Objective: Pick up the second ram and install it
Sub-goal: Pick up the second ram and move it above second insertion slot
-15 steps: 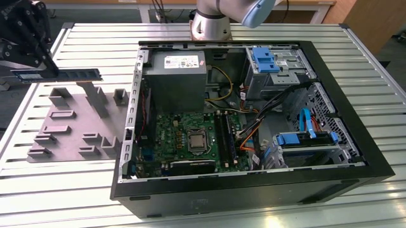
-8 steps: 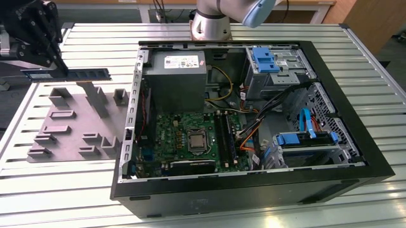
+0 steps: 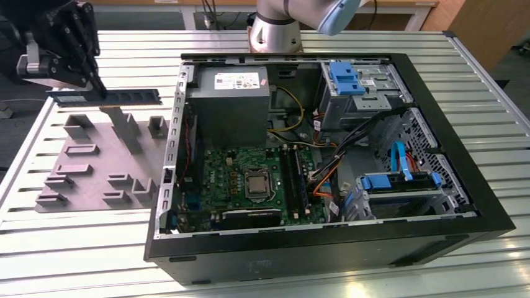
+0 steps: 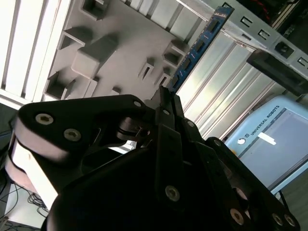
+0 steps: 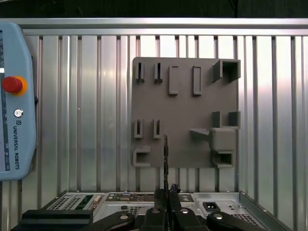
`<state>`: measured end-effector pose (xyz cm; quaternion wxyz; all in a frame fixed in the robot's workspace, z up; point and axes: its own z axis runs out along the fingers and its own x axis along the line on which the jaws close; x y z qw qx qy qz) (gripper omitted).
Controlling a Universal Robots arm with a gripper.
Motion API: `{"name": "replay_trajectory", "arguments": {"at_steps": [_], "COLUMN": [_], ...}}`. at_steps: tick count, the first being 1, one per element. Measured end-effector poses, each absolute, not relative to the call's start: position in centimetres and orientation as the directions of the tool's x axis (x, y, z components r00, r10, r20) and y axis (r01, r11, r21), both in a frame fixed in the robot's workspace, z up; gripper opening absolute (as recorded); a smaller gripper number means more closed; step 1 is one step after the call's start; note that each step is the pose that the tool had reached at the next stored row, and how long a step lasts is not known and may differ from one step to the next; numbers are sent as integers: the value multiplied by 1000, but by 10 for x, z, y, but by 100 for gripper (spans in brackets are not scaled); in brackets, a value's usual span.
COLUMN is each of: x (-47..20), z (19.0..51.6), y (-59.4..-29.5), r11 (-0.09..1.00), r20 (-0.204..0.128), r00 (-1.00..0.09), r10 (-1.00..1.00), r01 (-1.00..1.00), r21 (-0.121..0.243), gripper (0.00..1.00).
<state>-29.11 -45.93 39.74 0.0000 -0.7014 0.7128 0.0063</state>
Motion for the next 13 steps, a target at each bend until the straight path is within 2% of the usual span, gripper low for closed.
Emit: {"name": "replay_trajectory", "arguments": {"at_steps": [13], "x": [-249], "z": [397], "y": [-459], "r11": [16], "r20": [-9], "r00": [-16], "r10": [-1000], "r01": [-1000], "r21": [11], "gripper": [14]}}
